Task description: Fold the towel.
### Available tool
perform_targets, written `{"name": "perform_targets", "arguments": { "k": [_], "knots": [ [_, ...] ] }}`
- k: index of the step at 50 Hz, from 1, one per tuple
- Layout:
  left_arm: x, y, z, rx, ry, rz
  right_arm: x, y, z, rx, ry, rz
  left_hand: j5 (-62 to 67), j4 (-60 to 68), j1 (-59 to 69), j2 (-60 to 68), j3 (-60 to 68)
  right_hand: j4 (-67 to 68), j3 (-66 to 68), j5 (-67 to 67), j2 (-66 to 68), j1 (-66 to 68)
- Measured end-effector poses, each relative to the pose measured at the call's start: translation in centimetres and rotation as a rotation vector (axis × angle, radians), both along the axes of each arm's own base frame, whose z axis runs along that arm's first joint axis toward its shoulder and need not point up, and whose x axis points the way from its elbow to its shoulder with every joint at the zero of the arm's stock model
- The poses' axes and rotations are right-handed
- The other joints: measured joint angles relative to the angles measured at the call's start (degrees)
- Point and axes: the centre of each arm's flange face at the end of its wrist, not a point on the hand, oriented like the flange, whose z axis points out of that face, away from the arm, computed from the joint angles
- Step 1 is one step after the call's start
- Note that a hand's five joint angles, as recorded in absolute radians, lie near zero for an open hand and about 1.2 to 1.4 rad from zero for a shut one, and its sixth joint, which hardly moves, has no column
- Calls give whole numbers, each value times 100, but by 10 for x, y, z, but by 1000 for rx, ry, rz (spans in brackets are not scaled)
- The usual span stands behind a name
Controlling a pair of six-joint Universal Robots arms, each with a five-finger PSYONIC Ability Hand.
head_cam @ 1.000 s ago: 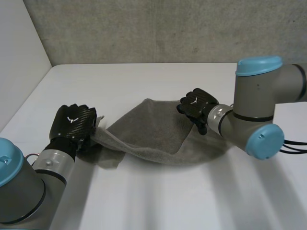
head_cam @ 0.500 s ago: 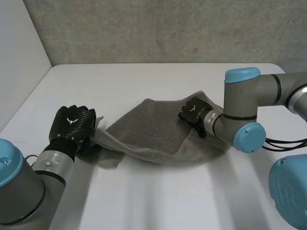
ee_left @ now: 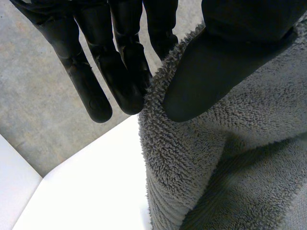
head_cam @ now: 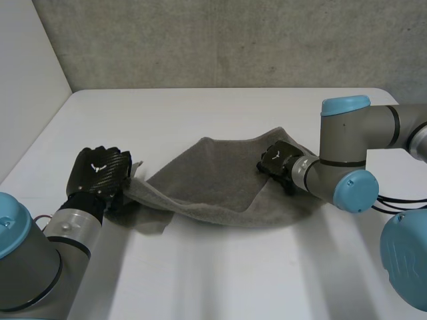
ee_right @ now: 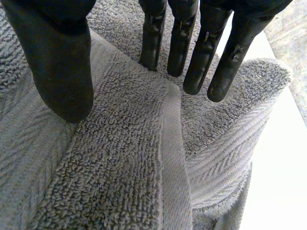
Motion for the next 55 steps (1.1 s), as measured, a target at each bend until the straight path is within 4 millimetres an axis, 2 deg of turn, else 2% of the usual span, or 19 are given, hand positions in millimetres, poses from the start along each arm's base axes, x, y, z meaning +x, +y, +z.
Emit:
{"name": "perform_targets", "arguments": {
  "k": [13,29,31,36,42,48,53,55],
  "knots": [
    [0,0,0,0,0,1,-10,-3,9,-4,-3,-26,0,0,0,0,0,289,291,283,252,270],
    [0,0,0,0,0,1,-29,1,8,41,23,-56,0,0,0,0,0,677,679,648,719,645],
    [0,0,0,0,0,1,-30,2,9,45,24,-57,0,0,0,0,0,1112,1106,1028,1195,1062],
    [1,0,0,1,-1,2,-33,4,9,54,22,-57,0,0,0,0,0,3873,3833,3805,3956,3854],
    [1,-1,0,1,-1,4,-35,5,14,55,14,-64,0,0,0,0,0,4288,4273,4165,4266,4104],
    [1,-4,3,-15,8,9,-39,1,36,18,-36,-90,0,0,0,0,0,4289,4273,4166,4266,4104],
    [-1,-22,18,-99,45,22,-41,-18,85,-138,-185,-143,0,0,0,0,2,4290,4273,4195,4330,4160],
    [-6,-38,33,-175,76,27,-43,-30,122,-261,-316,-184,0,0,0,0,2,4290,4273,4233,4330,4199]
  ]
}}
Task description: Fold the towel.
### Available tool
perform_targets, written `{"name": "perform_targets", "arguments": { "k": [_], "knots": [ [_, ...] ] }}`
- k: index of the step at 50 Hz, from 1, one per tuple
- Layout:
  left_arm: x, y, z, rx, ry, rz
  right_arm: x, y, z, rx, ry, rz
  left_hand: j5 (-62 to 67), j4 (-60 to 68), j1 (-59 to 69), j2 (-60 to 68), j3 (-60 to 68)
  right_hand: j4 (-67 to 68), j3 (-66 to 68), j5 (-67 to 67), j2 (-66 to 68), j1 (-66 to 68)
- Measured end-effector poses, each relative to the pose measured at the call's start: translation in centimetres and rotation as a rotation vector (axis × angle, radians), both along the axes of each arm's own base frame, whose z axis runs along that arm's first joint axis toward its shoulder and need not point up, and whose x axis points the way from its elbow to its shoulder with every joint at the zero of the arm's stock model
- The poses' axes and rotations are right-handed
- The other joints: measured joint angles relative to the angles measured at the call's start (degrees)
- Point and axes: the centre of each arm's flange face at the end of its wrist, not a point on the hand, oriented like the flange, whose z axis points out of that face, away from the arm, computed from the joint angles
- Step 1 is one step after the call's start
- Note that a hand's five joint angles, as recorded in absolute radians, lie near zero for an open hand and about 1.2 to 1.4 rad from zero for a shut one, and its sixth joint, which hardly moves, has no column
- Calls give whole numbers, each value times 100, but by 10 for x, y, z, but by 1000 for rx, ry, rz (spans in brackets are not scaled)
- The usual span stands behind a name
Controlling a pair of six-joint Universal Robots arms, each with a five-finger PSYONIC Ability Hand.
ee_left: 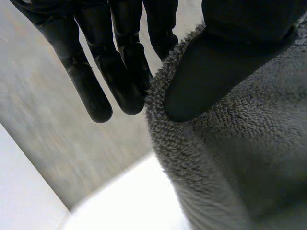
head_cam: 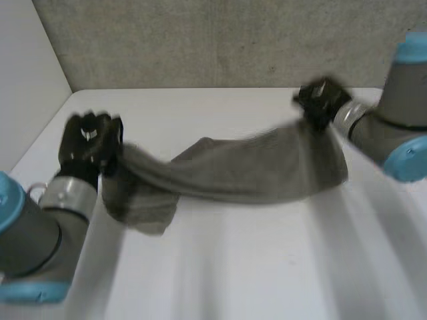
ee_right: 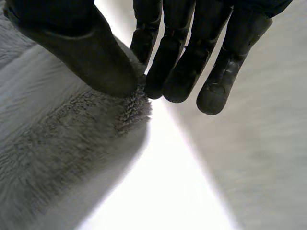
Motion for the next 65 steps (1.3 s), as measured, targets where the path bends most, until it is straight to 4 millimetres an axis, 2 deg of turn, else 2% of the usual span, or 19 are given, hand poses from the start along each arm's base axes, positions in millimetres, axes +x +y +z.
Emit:
{"name": "perform_targets", "arguments": {
  "k": [1,2,4,6,7,9,13,15,18,25,27,30,34,36,43,45,50,56,65],
  "knots": [
    [-3,-8,10,-44,18,2,-3,-5,22,-70,-77,-23,0,0,0,2,0,0,0,0,0,6],
    [-4,-13,15,-69,28,2,-5,-7,31,-99,-111,-33,0,0,0,2,0,0,0,0,0,6],
    [-11,-29,41,-170,71,3,-17,-13,78,-237,-303,-78,0,0,0,3,0,0,0,0,0,7],
    [-14,-36,56,-222,96,2,-25,-13,99,-294,-398,-93,0,0,0,3,0,1,0,0,0,7],
    [-17,-43,75,-282,127,0,-36,-11,124,-359,-520,-103,0,0,0,4,1,1,0,0,0,9],
    [-21,-49,98,-349,171,-5,-48,-6,149,-420,-656,-102,0,0,0,4,1,1,0,0,1,16],
    [-24,-54,128,-423,251,-21,-63,3,165,-450,-791,-86,0,0,0,4,1,1,0,0,25,17],
    [-24,-54,132,-426,280,-31,-65,6,159,-425,-798,-81,0,0,0,4,1,1,0,1,25,21],
    [-24,-53,121,-382,301,-44,-63,11,136,-345,-741,-73,0,0,0,4,1,7,9,11,25,22],
    [-16,-40,54,-180,249,-37,-52,33,43,-90,-426,-32,2,0,0,4,1,7,11,11,20,25],
    [-10,-30,26,-96,215,-27,-51,45,7,-11,-314,-20,2,0,0,4,2,7,11,11,20,25],
    [-4,-16,-5,3,174,-16,-53,61,-33,72,-196,-11,2,0,0,4,2,8,12,11,20,25],
    [5,3,-37,124,123,-2,-57,81,-77,167,-64,-5,2,0,0,4,2,8,13,11,20,26],
    [9,13,-50,191,95,6,-60,89,-90,196,-20,-5,2,0,0,4,2,8,13,11,20,26],
    [21,39,-76,392,-4,28,-71,96,-96,205,23,-36,1,-95,0,-83,-94,8,15,11,20,26],
    [23,43,-78,428,-29,30,-74,95,-94,199,18,-46,-463,-705,-351,-695,-698,8,15,11,20,26],
    [25,49,-78,469,-88,27,-79,91,-89,191,-4,-69,-3158,-3274,-2966,-3266,-3267,8,16,11,20,32],
    [23,41,-64,406,-133,20,-81,89,-90,186,-16,-79,-4699,-4816,-4527,-4824,-4805,8,22,11,20,26],
    [24,12,-44,288,-199,-36,-85,88,-93,182,-19,-91,-5253,-5371,-5072,-5367,-5374,8,34,11,20,26]
  ]
}}
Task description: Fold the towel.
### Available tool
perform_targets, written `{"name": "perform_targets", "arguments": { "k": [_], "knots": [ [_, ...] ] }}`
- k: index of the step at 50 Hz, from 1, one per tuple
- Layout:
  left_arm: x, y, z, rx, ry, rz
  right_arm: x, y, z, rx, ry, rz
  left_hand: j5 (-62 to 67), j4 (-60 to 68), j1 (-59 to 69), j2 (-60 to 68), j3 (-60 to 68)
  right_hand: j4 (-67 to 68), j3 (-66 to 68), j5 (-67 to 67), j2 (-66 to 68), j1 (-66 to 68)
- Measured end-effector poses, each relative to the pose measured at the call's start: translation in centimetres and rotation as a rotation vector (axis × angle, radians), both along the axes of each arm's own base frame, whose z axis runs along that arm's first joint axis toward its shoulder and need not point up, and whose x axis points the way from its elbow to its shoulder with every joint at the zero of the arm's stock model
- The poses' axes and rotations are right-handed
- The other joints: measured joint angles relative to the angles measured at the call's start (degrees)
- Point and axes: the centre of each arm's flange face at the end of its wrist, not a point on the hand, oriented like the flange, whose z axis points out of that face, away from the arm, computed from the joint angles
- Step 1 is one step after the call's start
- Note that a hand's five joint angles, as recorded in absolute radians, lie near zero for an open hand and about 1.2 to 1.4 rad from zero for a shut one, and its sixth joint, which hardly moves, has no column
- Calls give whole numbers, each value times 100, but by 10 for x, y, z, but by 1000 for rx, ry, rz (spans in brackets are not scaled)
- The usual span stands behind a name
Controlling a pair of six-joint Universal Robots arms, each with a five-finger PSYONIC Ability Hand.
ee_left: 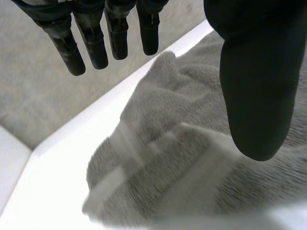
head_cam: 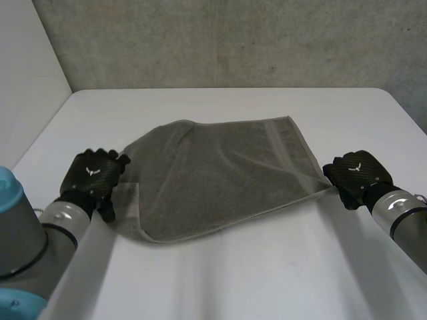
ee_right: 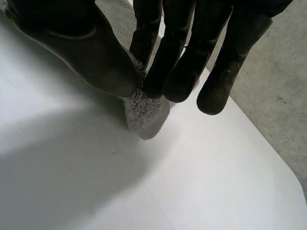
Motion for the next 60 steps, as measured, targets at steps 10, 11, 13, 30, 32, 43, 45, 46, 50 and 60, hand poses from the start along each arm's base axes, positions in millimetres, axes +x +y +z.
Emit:
{"name": "perform_targets", "arguments": {
  "k": [10,11,13,30,32,43,45,46,50,60],
  "knots": [
    [-13,-22,-1,-34,-52,-206,-2,1,-3,11,2,-4,-8,-5,-11,-7,0,0,0,0,0,0],
    [-15,-26,-2,-29,-67,-224,-2,1,-4,14,3,-3,-5,-5,-11,-7,0,0,0,0,0,0],
    [-18,-30,-5,-14,-93,-244,-2,2,-5,17,5,-2,3,-5,-11,-7,0,0,0,0,0,0],
    [-29,-75,-3,130,-227,-293,0,8,-11,27,13,12,404,367,369,380,380,0,3,0,0,0],
    [-30,-77,-2,130,-237,-298,0,8,-11,27,13,12,457,418,415,431,430,0,3,0,0,0],
    [-30,-77,-15,142,-363,-354,0,8,-11,27,13,14,543,498,506,515,516,0,3,0,0,0],
    [-30,-77,-17,143,-374,-359,0,8,-11,27,14,14,543,499,506,515,516,0,3,0,0,0],
    [-30,-77,-18,143,-381,-362,0,8,-11,27,14,15,544,498,506,515,516,0,3,0,0,0],
    [-30,-77,-21,143,-387,-365,0,8,-11,29,14,15,544,499,506,515,516,0,3,0,0,0],
    [-30,-79,-26,132,-427,-384,0,8,-12,31,15,15,741,711,709,719,721,0,3,0,0,0]
  ]
}}
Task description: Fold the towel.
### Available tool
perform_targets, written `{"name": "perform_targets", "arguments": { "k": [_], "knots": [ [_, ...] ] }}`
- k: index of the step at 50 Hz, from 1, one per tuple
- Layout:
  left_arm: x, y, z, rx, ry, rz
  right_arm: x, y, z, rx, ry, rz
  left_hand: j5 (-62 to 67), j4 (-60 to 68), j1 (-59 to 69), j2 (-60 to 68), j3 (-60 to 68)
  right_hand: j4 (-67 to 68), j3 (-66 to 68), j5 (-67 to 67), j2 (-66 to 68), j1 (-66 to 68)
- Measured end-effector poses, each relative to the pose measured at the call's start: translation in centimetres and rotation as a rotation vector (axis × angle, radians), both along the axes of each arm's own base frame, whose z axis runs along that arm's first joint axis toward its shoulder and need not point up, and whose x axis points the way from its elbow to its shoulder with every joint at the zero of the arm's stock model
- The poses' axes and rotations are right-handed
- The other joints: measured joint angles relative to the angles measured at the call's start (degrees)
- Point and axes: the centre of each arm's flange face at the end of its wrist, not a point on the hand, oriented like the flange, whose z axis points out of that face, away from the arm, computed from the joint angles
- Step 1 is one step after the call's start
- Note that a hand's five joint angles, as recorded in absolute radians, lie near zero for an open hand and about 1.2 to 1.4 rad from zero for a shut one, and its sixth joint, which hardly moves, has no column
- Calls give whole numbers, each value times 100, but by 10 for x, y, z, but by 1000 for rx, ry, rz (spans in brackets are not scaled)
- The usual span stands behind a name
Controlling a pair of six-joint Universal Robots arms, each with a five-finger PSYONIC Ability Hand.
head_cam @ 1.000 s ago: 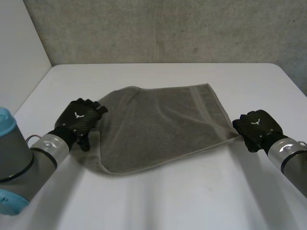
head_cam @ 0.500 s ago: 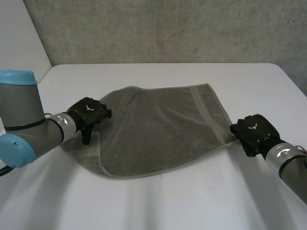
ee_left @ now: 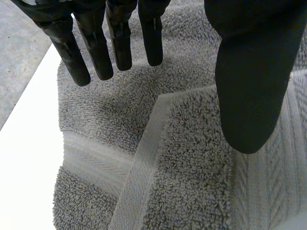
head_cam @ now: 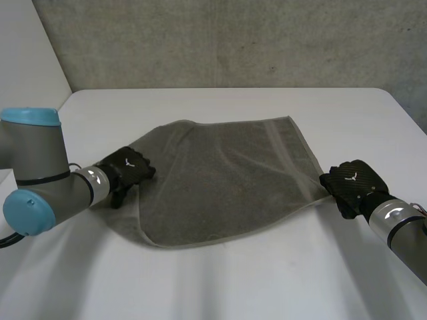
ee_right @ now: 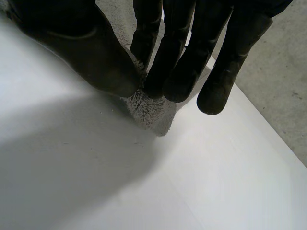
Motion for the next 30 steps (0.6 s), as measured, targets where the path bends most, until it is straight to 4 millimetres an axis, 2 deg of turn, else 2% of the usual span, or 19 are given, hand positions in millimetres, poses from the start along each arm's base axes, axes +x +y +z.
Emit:
{"name": "perform_targets", "arguments": {
  "k": [21,30],
  "knots": [
    [3,0,-8,-4,-78,-16,0,0,-1,3,2,-1,844,853,878,875,848,0,0,0,0,0],
    [4,3,-8,18,-81,-15,0,0,-1,3,2,-1,2239,2263,2250,2261,2260,0,0,0,0,0]
  ]
}}
